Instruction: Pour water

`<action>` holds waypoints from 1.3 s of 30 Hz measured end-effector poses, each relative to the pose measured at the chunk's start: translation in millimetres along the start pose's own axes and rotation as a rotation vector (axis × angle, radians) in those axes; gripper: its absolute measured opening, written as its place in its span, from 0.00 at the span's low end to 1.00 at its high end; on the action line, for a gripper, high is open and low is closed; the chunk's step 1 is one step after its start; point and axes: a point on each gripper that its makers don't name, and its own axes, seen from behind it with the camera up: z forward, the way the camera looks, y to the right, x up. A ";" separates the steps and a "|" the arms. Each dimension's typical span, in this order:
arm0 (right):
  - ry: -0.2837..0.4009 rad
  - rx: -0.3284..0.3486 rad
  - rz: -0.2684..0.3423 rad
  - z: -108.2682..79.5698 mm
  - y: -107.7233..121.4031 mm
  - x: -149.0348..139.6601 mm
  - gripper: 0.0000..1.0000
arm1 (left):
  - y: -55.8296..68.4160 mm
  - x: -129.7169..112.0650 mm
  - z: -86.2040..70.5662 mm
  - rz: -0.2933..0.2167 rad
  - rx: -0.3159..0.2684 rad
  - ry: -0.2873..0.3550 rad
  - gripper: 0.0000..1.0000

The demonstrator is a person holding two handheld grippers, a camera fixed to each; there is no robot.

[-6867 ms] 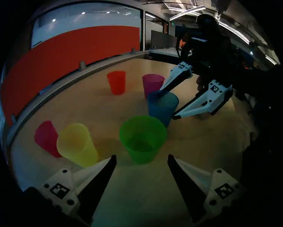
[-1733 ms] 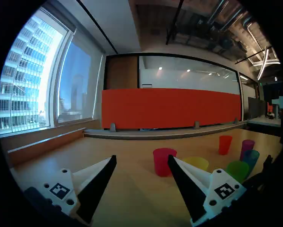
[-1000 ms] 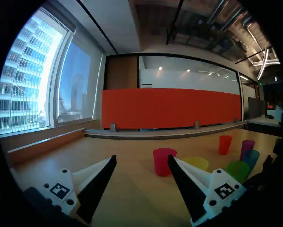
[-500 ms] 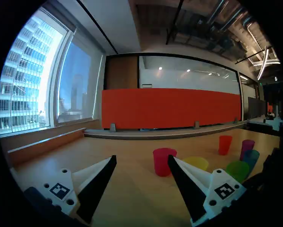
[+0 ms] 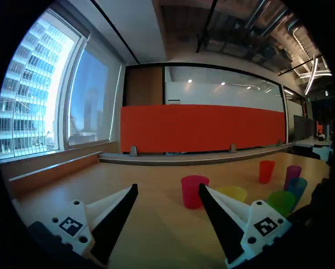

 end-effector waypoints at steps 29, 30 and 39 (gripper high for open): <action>-0.019 -0.013 -0.013 1.6 3.9 -6.6 1.00 | -0.4 0.1 0.1 0.000 0.000 0.000 1.00; -0.019 -0.013 -0.013 1.8 4.1 -6.6 1.00 | -0.3 0.1 0.0 0.000 0.000 0.000 1.00; -0.019 -0.014 -0.013 2.1 5.8 -8.0 1.00 | 0.3 -0.3 0.1 0.000 0.000 0.000 1.00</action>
